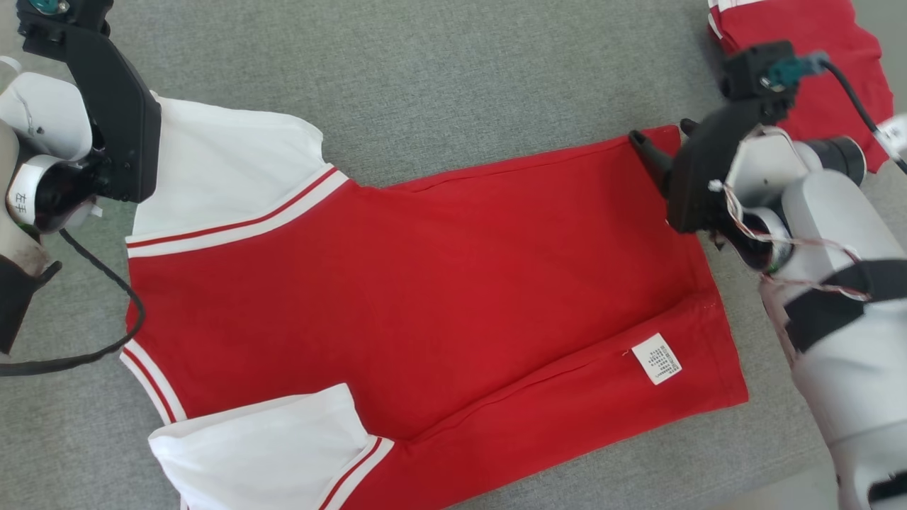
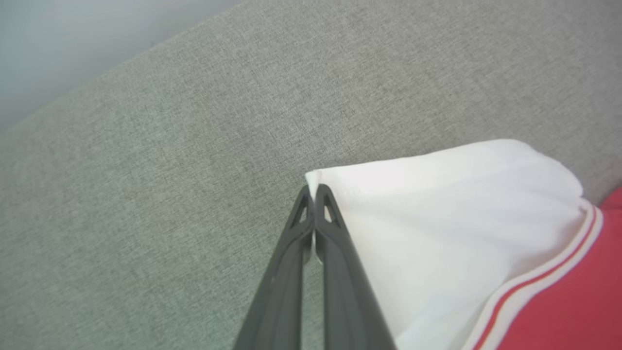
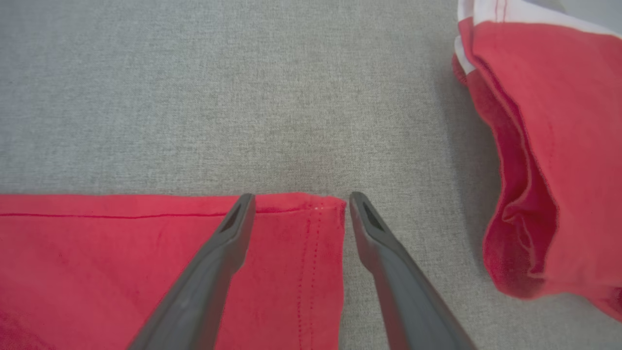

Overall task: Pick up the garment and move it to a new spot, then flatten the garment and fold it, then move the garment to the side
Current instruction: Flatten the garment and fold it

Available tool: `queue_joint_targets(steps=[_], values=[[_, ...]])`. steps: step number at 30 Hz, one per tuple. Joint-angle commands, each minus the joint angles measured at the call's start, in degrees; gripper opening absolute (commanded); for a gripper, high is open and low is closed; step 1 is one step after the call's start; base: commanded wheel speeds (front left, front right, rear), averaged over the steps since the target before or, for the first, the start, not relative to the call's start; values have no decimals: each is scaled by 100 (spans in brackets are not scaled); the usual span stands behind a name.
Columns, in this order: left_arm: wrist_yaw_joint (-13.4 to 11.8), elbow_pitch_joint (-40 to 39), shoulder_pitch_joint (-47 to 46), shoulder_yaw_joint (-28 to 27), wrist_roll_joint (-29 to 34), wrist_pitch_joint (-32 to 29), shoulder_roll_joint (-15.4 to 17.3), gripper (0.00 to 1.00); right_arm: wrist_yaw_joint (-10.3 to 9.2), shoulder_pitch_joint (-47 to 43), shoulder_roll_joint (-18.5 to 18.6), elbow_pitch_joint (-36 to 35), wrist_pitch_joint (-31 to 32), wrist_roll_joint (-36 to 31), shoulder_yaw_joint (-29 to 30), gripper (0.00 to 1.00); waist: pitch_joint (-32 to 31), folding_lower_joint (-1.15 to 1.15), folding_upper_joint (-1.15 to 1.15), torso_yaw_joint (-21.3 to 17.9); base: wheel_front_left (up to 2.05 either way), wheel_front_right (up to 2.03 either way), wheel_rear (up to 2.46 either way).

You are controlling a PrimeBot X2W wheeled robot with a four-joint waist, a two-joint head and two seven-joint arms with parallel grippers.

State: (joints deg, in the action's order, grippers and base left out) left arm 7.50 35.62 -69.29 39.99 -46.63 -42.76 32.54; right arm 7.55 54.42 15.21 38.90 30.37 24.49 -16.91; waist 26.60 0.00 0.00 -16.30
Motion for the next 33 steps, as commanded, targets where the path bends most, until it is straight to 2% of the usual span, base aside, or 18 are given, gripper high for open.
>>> queue_joint_targets(steps=[1,4,5,8,10,11,12,13,14,15,19,22,33], values=[[-5,-15,-49,50,-68,-9,35,0,-15,133,-92,159,163,-241,139,100,-10,0,0,18,0,0,0],[-5,-18,-53,93,-88,-11,38,0,-15,237,-208,303,315,-477,303,100,-22,0,0,34,0,0,0],[-6,-6,-53,140,-111,-29,44,0,-15,300,-295,387,435,-707,460,93,-37,0,0,42,0,0,0],[-5,3,-59,179,-131,-47,52,0,-15,304,-353,414,535,-923,602,88,-50,0,0,39,0,0,0],[-5,11,-67,213,-130,-52,43,0,-15,260,-460,390,622,-995,714,88,-64,0,0,35,0,0,0],[-5,20,-66,226,-139,-54,37,0,-15,226,-491,374,666,-1023,767,84,-71,0,0,33,0,0,0],[-5,29,-64,236,-146,-58,34,0,-15,189,-509,367,715,-1048,823,75,-76,0,0,31,0,0,0],[-4,37,-61,247,-155,-57,30,0,-15,156,-531,356,766,-1069,861,47,-81,0,0,30,0,0,0],[-5,43,-60,263,-163,-61,23,0,-15,130,-563,349,824,-1083,894,28,-85,0,0,30,0,0,0],[-4,50,-61,274,-170,-58,19,0,-15,112,-594,316,866,-1097,908,0,-88,0,0,31,0,0,0],[-4,52,-91,326,-178,-25,14,0,-15,46,-628,144,942,-1158,981,0,-99,0,0,53,0,0,0],[-4,-51,-128,392,-190,118,38,0,-15,-8,-637,-86,771,-1119,954,0,-111,0,0,89,0,0,0],[-8,-332,-451,570,-92,1527,168,0,-15,-306,-256,-432,-391,-634,1055,0,-125,0,0,301,0,0,0]])
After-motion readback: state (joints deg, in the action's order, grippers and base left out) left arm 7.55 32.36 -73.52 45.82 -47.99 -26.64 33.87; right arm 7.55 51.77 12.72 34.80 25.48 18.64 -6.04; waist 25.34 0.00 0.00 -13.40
